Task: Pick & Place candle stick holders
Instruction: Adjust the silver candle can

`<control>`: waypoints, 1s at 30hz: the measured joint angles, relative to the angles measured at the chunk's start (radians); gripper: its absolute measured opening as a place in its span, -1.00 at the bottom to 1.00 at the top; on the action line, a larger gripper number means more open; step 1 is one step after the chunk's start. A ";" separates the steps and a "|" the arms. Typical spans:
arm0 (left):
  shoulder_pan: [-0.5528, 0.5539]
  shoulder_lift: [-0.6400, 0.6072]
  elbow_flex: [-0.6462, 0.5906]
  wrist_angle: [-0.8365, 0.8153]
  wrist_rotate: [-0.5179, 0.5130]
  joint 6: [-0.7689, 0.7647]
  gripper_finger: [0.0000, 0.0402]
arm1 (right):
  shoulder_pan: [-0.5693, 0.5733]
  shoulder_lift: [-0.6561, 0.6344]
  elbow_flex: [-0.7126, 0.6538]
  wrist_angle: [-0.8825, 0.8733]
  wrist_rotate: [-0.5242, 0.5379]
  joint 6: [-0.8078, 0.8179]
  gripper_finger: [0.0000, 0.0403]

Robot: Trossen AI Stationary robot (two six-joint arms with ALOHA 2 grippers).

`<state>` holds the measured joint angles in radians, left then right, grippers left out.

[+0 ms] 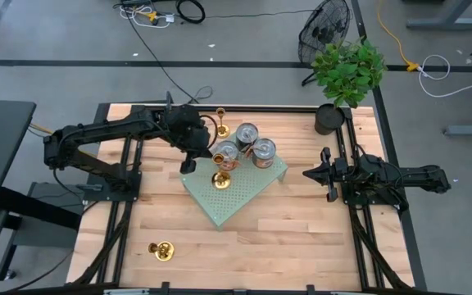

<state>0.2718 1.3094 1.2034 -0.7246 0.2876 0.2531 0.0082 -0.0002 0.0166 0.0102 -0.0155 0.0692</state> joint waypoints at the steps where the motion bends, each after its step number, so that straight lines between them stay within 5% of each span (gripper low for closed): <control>1: 0.000 0.000 0.000 -0.008 0.009 -0.005 -1.00 | 0.000 0.000 0.000 0.000 0.000 0.000 -0.99; 30: -0.047 0.068 0.000 0.120 0.034 -0.008 -1.00 | 0.000 0.000 0.000 0.000 0.000 0.000 -0.99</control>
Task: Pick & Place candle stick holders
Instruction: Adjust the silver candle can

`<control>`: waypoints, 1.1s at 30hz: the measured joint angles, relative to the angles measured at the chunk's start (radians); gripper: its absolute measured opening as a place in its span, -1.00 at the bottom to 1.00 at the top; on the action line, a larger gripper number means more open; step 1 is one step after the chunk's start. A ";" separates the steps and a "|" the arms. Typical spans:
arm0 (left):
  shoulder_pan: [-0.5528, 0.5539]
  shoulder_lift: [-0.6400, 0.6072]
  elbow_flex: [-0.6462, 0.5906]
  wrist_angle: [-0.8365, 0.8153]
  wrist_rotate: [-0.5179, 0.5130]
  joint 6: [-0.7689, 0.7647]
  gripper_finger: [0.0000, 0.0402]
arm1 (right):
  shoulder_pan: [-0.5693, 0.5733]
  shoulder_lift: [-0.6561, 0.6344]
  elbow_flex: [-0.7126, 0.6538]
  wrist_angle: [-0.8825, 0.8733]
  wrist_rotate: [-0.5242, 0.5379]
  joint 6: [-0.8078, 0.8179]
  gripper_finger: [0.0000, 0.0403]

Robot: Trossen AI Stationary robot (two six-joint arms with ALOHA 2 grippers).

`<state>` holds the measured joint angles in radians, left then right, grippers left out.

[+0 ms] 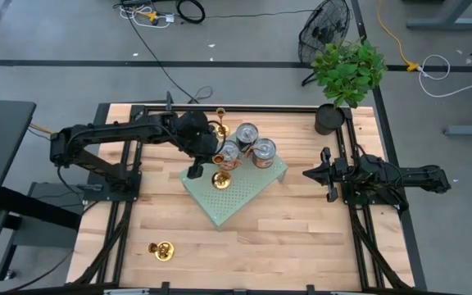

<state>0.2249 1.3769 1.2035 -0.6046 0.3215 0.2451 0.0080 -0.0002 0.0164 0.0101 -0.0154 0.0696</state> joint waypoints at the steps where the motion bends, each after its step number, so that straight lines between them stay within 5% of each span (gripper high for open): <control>1: 0.000 0.000 0.000 0.008 0.001 0.003 -1.00 | 0.000 0.000 0.000 0.000 0.000 0.000 -0.99; 13: 0.008 0.000 0.000 -0.063 0.014 0.013 -1.00 | 0.000 0.000 0.000 0.000 0.000 0.000 -0.99; 19: 0.021 0.000 0.000 -0.081 -0.090 0.040 -1.00 | 0.000 0.000 0.000 0.000 0.000 0.000 -0.99; 33: 0.030 0.000 0.000 0.043 -0.068 0.054 -1.00 | 0.000 0.000 0.000 0.000 0.000 0.000 -0.99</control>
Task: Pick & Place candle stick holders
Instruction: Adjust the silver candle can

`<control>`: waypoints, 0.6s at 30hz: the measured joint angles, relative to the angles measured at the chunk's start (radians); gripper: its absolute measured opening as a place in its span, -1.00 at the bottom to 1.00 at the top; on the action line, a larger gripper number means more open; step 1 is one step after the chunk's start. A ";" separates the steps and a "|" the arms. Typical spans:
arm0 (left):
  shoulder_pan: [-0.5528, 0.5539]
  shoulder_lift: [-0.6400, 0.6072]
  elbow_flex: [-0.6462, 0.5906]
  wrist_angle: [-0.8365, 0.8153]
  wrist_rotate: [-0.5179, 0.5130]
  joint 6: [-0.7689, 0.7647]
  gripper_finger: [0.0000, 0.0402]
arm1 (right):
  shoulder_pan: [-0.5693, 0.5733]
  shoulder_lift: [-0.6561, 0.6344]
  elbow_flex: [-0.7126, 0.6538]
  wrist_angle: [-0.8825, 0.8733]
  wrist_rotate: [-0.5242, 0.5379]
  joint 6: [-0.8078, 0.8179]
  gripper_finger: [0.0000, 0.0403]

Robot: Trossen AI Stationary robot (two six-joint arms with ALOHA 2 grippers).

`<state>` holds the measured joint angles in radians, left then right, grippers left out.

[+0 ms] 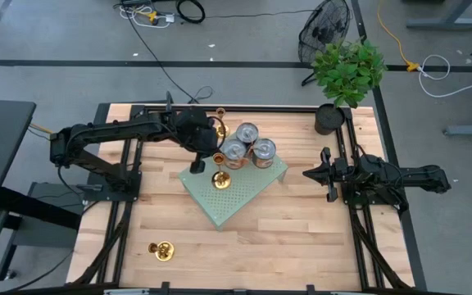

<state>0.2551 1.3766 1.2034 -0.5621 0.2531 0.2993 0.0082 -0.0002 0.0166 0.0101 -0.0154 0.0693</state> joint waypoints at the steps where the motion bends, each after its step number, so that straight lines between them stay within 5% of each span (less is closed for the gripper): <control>1: 0.002 0.000 0.000 0.008 0.010 0.000 -1.00 | 0.000 0.000 0.000 0.000 0.000 0.000 -0.99; 18: 0.002 0.000 0.000 0.006 0.089 -0.001 -1.00 | 0.000 0.000 0.000 0.000 0.000 0.000 -0.99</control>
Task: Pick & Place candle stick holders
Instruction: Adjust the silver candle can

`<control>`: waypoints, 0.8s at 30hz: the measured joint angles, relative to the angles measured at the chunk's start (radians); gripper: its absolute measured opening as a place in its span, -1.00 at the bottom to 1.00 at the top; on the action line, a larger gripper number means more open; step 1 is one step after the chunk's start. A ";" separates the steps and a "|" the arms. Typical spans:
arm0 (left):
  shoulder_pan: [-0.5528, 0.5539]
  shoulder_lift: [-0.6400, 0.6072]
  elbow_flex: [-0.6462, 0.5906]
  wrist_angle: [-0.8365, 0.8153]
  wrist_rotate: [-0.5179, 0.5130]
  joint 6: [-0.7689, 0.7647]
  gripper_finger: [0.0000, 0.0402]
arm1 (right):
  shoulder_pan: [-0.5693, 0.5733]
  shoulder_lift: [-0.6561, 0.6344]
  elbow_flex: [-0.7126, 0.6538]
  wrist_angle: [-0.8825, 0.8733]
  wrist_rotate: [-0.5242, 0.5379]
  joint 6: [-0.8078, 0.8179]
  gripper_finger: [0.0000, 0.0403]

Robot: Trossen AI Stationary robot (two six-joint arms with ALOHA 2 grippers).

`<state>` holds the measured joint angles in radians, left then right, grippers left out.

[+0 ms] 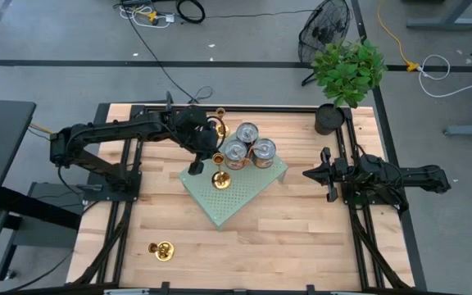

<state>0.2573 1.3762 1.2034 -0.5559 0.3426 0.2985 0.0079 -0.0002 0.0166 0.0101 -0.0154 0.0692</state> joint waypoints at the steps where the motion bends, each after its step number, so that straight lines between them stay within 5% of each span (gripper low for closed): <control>1: 0.000 0.000 0.000 -0.005 -0.007 0.000 -1.00 | 0.000 0.000 0.000 0.000 0.000 0.000 -0.99; 8: 0.000 0.000 0.000 -0.020 -0.127 0.002 -1.00 | 0.000 0.000 0.000 0.000 0.000 0.000 -0.99; 24: 0.000 0.017 -0.001 0.064 -0.069 0.000 -1.00 | 0.000 0.000 0.000 0.000 0.000 0.000 -0.99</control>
<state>0.2573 1.3930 1.2026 -0.4923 0.2737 0.2989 0.0079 -0.0002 0.0166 0.0101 -0.0158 0.0692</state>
